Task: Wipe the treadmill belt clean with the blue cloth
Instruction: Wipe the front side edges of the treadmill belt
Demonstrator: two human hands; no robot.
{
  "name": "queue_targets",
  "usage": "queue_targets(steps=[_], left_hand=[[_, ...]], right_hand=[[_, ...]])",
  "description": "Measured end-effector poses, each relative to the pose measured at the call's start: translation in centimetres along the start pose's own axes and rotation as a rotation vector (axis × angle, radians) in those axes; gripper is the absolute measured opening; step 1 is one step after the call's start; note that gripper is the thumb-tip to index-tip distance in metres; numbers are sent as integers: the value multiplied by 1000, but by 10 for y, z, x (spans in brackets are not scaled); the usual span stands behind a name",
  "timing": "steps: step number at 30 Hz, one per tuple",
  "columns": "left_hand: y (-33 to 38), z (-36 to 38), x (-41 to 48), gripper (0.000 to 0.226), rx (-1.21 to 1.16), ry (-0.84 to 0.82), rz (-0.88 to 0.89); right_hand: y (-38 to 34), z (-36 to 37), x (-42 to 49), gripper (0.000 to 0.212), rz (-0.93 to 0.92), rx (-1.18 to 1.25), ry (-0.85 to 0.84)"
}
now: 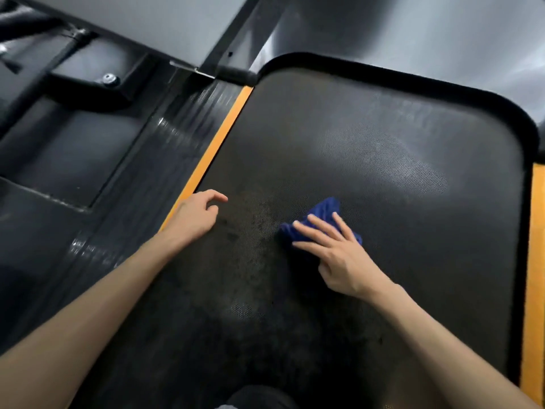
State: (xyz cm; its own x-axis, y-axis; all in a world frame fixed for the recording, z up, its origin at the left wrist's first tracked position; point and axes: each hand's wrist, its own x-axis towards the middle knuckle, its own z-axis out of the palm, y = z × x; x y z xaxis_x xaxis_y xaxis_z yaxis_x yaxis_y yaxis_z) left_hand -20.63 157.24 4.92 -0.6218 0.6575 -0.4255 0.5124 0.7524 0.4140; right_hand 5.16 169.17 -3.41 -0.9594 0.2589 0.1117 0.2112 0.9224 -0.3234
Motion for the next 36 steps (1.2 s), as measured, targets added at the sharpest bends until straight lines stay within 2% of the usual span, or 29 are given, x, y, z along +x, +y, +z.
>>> queue_targets(steps=[3,6,9,12,16,18,23,26,27,30,31,34,35,36], left_hand=[[-12,3,-6,33,-92,82,-68],[-16,7,-6,34,-75,142,-70],[-23,5,0,37,-75,239,-54],[-34,5,7,40,-16,279,-2],[-56,1,12,58,176,132,58],[-65,-2,14,63,250,103,92],[-69,-2,17,65,230,137,72],[-67,-6,23,65,187,129,48],[-67,-7,23,66,188,121,48],[-65,-7,20,65,225,151,66],[-64,-7,18,65,244,170,73],[-67,-3,16,66,312,176,123],[-70,-4,16,67,312,163,135],[-73,-6,18,68,298,146,141]], right_hand=[[-12,-14,-1,21,237,-2,208],[-19,1,21,23,528,-70,289],[-23,20,40,38,651,-168,198],[-36,25,29,50,654,-207,132],[-43,12,0,57,428,-258,41],[-25,9,7,58,399,-274,32],[24,18,59,54,576,-146,185],[10,26,89,65,751,-88,226],[-4,31,94,67,743,-91,216],[-63,50,88,65,510,-92,126],[-80,58,81,62,357,-87,102],[-93,65,68,51,-270,-70,-37],[-76,62,75,48,-408,-57,-71],[-55,60,85,46,-462,-69,-71]])
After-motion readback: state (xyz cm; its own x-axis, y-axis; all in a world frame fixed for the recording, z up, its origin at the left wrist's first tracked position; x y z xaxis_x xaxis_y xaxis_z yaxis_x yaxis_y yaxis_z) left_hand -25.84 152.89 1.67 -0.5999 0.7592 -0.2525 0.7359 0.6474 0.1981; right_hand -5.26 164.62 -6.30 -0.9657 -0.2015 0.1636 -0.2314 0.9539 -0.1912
